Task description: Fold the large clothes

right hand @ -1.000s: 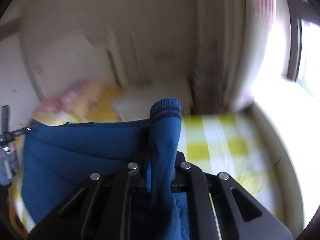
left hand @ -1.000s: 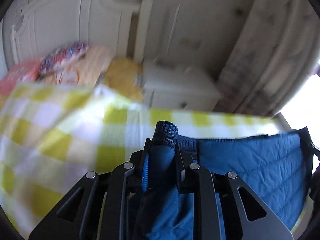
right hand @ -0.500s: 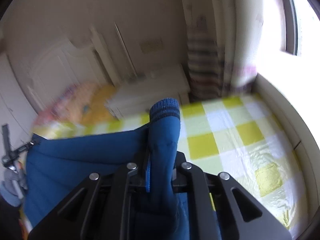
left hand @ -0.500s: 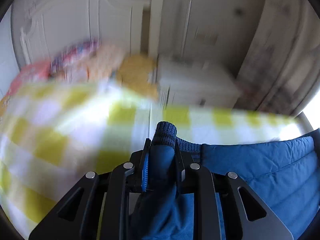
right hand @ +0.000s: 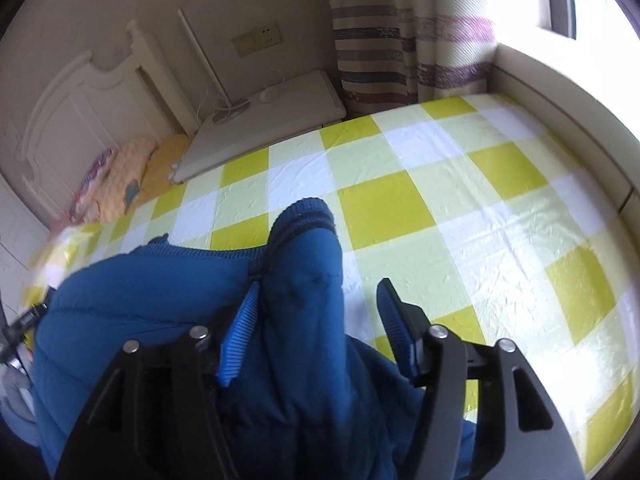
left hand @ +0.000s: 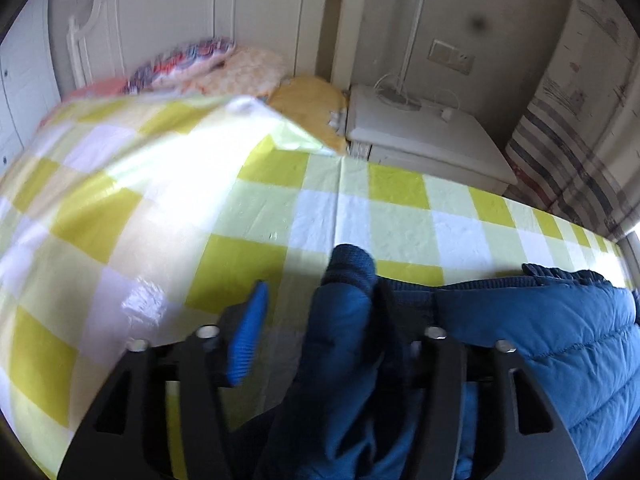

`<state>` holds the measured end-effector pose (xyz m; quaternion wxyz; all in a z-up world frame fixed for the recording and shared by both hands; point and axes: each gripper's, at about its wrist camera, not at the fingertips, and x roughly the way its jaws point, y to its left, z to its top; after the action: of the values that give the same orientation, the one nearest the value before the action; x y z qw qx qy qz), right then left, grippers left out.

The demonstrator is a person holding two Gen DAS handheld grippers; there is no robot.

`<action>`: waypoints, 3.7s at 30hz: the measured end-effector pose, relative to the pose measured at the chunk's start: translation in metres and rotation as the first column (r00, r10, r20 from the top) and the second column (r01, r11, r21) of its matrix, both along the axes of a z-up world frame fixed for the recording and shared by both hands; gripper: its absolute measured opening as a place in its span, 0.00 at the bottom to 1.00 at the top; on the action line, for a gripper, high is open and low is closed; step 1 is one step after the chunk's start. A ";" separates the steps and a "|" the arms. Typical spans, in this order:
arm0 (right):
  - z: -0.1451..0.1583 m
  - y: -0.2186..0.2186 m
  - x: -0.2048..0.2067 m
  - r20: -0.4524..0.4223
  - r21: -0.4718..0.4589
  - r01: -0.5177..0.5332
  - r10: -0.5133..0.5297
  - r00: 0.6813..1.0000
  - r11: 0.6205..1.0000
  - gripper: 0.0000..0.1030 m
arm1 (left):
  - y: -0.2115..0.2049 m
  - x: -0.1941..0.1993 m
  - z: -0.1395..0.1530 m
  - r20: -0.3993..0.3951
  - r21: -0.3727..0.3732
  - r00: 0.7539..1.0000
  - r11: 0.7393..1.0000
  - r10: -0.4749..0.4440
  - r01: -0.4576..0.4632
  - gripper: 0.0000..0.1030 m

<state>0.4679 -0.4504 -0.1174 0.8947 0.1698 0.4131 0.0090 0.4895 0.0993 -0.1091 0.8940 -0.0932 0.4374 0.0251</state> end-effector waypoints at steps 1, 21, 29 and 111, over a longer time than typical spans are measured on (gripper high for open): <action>-0.002 -0.002 0.001 -0.006 0.018 0.000 0.000 1.000 1.000 0.61 | 0.001 0.002 -0.004 -0.018 -0.017 1.000 1.000 -0.003 0.003 0.59; -0.002 0.015 -0.005 -0.032 -0.078 -0.021 0.019 0.999 0.997 0.62 | -0.003 -0.009 -0.010 -0.040 0.053 0.999 0.998 -0.032 0.034 0.62; -0.003 0.042 -0.070 -0.003 -0.107 -0.088 0.088 0.996 0.990 0.59 | 0.010 -0.098 -0.006 -0.015 0.141 1.000 0.990 -0.004 0.006 0.62; -0.002 0.249 -0.123 -0.078 -0.445 -0.429 0.443 0.893 0.786 0.86 | -0.100 -0.165 0.003 -0.018 0.115 0.990 0.983 -0.140 0.142 0.96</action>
<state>0.3448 -0.2015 -0.1197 0.8890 -0.1423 0.4179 0.1218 0.3242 -0.0009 -0.1059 0.8954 -0.0098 0.4450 -0.0124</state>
